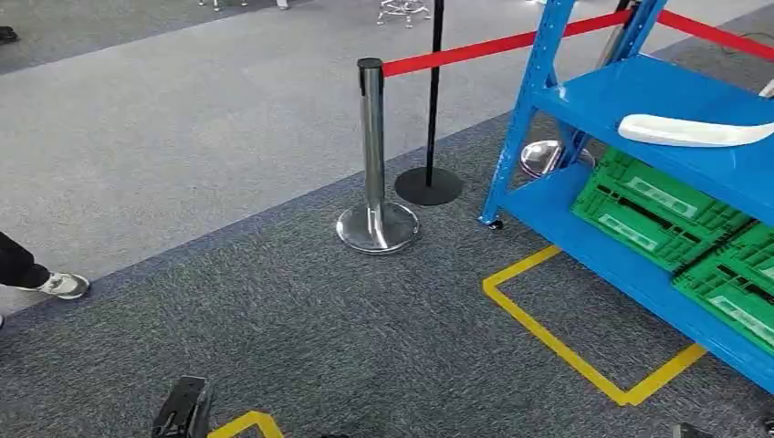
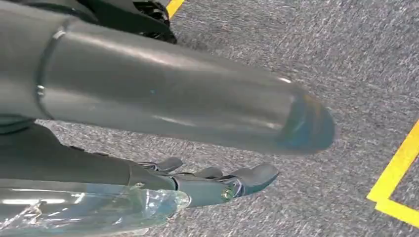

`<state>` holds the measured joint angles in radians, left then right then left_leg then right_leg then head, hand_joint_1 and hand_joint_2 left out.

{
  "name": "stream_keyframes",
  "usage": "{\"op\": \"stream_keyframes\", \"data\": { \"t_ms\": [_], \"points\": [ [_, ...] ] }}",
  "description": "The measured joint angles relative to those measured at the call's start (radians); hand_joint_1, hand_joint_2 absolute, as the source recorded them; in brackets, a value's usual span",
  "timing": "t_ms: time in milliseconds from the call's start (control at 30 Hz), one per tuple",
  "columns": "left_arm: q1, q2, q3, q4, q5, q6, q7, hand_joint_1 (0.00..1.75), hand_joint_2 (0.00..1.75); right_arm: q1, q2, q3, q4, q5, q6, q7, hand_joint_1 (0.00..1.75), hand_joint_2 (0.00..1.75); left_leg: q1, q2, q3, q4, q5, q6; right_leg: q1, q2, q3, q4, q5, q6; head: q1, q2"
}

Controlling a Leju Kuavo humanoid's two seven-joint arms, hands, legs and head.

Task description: Take the parts from the cabinet and place them on the table.

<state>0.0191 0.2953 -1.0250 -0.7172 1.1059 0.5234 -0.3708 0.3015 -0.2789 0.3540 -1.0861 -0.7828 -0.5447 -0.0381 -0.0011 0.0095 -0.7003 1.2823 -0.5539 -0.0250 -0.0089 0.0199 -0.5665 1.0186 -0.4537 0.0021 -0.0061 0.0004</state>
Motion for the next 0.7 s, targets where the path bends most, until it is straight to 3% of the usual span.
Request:
{"op": "stream_keyframes", "data": {
  "t_ms": [33,100,133,200,267,300,333,400,433,467,500,533,600,633,667,700],
  "points": [
    [0.000,0.000,0.000,0.000,0.000,0.000,0.000,0.00,0.00,-0.001,0.000,0.000,0.000,0.000,0.000,0.000,0.00,0.00,0.001,0.000,0.031,-0.064,0.043,0.001,0.000,0.005,0.001,0.000,0.001,0.001,0.000,0.000],
    [-0.001,0.001,0.000,0.000,0.000,0.000,0.000,0.00,0.00,-0.002,0.000,0.000,0.000,0.000,0.000,0.000,0.00,0.00,0.004,-0.011,0.129,-0.249,0.124,0.004,-0.002,0.013,0.004,0.000,0.001,0.006,0.000,0.000],
    [-0.004,0.000,0.000,0.000,0.000,0.000,0.000,0.00,0.00,-0.003,-0.001,0.000,0.000,0.000,0.000,0.000,0.00,0.00,0.003,-0.025,0.149,-0.294,0.112,0.003,0.004,0.017,0.000,0.004,-0.001,0.013,0.000,0.000],
    [-0.004,0.000,0.000,0.000,-0.001,0.000,0.000,0.00,0.00,-0.002,-0.001,0.001,0.000,-0.003,0.000,0.000,0.00,0.00,0.001,-0.024,0.142,-0.296,0.114,0.011,0.002,0.021,-0.006,-0.001,0.004,0.024,0.001,0.000],
    [-0.003,0.000,0.001,0.000,-0.003,0.000,0.000,0.00,0.00,0.000,-0.002,0.003,0.000,-0.006,0.000,0.000,0.00,0.00,0.000,-0.020,0.144,-0.303,0.120,0.027,-0.003,0.025,-0.014,-0.008,0.006,0.038,-0.001,0.000],
    [-0.005,0.000,0.002,0.000,-0.003,0.000,0.000,0.00,0.00,0.001,-0.002,0.006,0.000,-0.006,0.000,0.000,0.00,0.00,0.003,-0.014,0.145,-0.306,0.125,0.034,-0.003,0.012,-0.015,0.008,-0.004,0.041,0.002,0.000],
    [-0.005,0.000,0.002,0.000,-0.005,0.000,0.000,0.00,0.00,-0.001,-0.003,0.008,0.000,-0.006,-0.001,-0.001,0.00,0.00,0.003,-0.013,0.145,-0.306,0.123,0.039,0.000,-0.002,-0.032,0.045,-0.035,0.044,0.005,0.000],
    [-0.004,0.000,0.002,0.000,-0.005,0.000,0.000,0.00,0.00,-0.004,-0.004,0.011,0.000,-0.006,-0.001,-0.003,0.00,0.00,0.001,-0.007,0.144,-0.306,0.123,0.045,0.000,-0.010,-0.110,0.216,-0.127,0.047,0.004,0.000],
    [-0.003,0.000,0.002,0.000,-0.006,0.000,0.000,0.00,0.00,-0.002,-0.004,0.012,0.000,-0.006,-0.001,-0.003,0.00,0.00,0.000,-0.003,0.143,-0.305,0.122,0.046,0.000,-0.010,-0.146,0.296,-0.157,0.049,0.005,0.000],
    [-0.001,0.000,0.002,0.001,-0.006,0.000,0.000,0.00,0.00,0.001,-0.004,0.015,0.000,-0.007,-0.002,-0.005,0.00,0.00,0.000,-0.001,0.144,-0.305,0.122,0.046,0.000,-0.010,-0.162,0.329,-0.160,0.049,0.004,0.000],
    [0.002,0.000,0.002,0.001,-0.007,0.000,0.000,0.00,0.00,0.006,-0.006,0.016,0.000,-0.009,-0.007,-0.008,0.00,0.00,0.000,0.001,0.145,-0.305,0.122,0.046,0.000,-0.010,-0.151,0.308,-0.137,0.049,0.005,0.000],
    [0.005,0.000,0.002,0.000,-0.008,0.001,0.000,0.00,0.00,0.013,-0.009,0.019,-0.003,-0.014,-0.014,-0.011,0.00,0.00,0.000,0.002,0.146,-0.305,0.122,0.045,-0.001,-0.012,-0.119,0.245,-0.099,0.049,0.004,0.000],
    [0.019,0.003,0.002,-0.011,-0.010,0.017,0.000,0.00,0.00,0.039,-0.022,0.023,-0.026,-0.025,-0.038,-0.019,0.00,0.00,0.001,0.004,0.153,-0.304,0.117,0.039,-0.002,-0.028,-0.012,0.048,-0.018,0.048,0.005,0.000],
    [0.030,0.010,0.002,-0.020,-0.011,0.026,0.000,0.00,0.00,0.051,-0.026,0.024,-0.040,-0.027,-0.049,-0.021,0.00,0.00,-0.007,0.004,0.154,-0.300,0.113,0.032,0.000,-0.045,0.008,-0.001,-0.021,0.047,0.005,0.000],
    [0.041,0.014,0.000,-0.032,-0.011,0.036,-0.002,0.00,0.00,0.063,-0.030,0.026,-0.054,-0.031,-0.061,-0.023,0.00,0.00,-0.008,0.004,0.154,-0.297,0.112,0.028,0.000,-0.031,0.010,0.000,-0.016,0.037,0.001,0.000],
    [0.049,0.020,-0.001,-0.039,-0.011,0.042,-0.003,0.00,0.00,0.075,-0.031,0.028,-0.064,-0.034,-0.064,-0.024,0.00,0.00,-0.007,0.006,0.153,-0.297,0.113,0.025,0.001,-0.028,0.013,0.003,-0.016,0.033,0.001,0.000]
  ]
}}
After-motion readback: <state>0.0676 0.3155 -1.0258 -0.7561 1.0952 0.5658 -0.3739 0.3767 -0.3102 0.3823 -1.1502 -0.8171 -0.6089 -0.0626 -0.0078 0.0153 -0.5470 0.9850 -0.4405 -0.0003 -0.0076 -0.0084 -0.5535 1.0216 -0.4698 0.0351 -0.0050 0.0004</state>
